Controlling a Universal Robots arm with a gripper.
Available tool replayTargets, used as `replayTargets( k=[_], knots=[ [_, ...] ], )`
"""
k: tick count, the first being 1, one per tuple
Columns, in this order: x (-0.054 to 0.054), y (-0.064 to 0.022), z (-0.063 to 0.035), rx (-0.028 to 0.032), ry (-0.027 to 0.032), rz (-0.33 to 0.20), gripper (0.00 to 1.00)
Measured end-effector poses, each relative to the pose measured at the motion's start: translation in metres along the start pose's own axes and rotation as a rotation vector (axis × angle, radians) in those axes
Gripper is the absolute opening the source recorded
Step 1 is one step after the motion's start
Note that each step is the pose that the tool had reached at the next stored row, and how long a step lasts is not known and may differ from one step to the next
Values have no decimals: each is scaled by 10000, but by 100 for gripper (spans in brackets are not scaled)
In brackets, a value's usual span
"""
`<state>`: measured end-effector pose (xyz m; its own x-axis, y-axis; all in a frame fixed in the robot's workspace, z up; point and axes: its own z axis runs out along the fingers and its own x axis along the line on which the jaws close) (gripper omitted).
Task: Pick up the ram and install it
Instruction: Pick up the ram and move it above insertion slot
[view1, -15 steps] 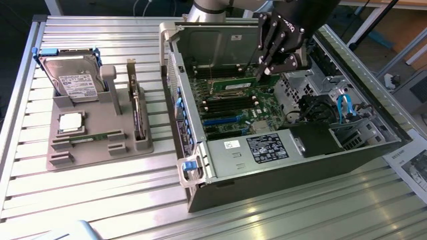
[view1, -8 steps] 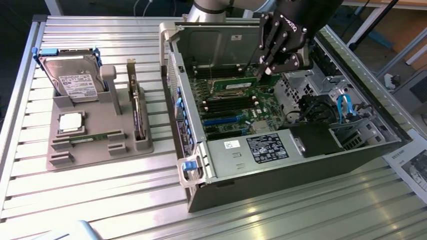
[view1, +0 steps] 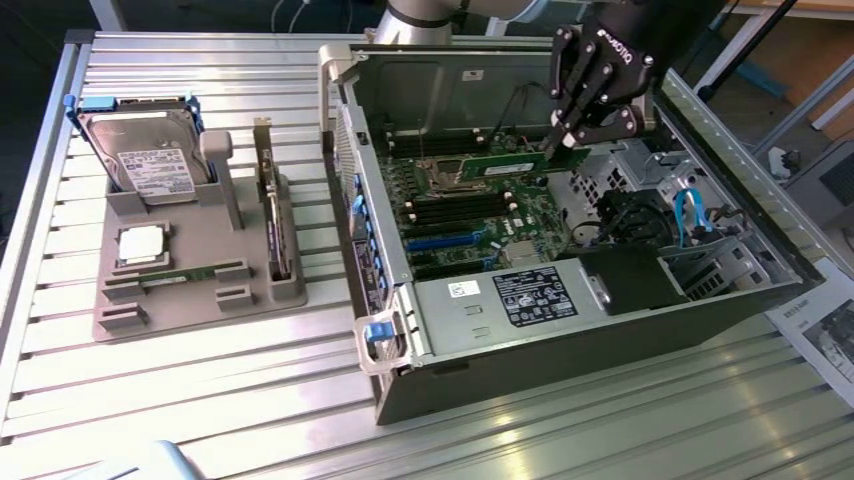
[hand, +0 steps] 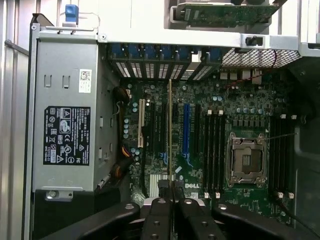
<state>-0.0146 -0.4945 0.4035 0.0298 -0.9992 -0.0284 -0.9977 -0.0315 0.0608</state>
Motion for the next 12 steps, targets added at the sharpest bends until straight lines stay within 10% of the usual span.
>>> replayTargets(
  k=[12],
  knots=[
    [2, -7, 86, 4, 1, -1, 12]
  ],
)
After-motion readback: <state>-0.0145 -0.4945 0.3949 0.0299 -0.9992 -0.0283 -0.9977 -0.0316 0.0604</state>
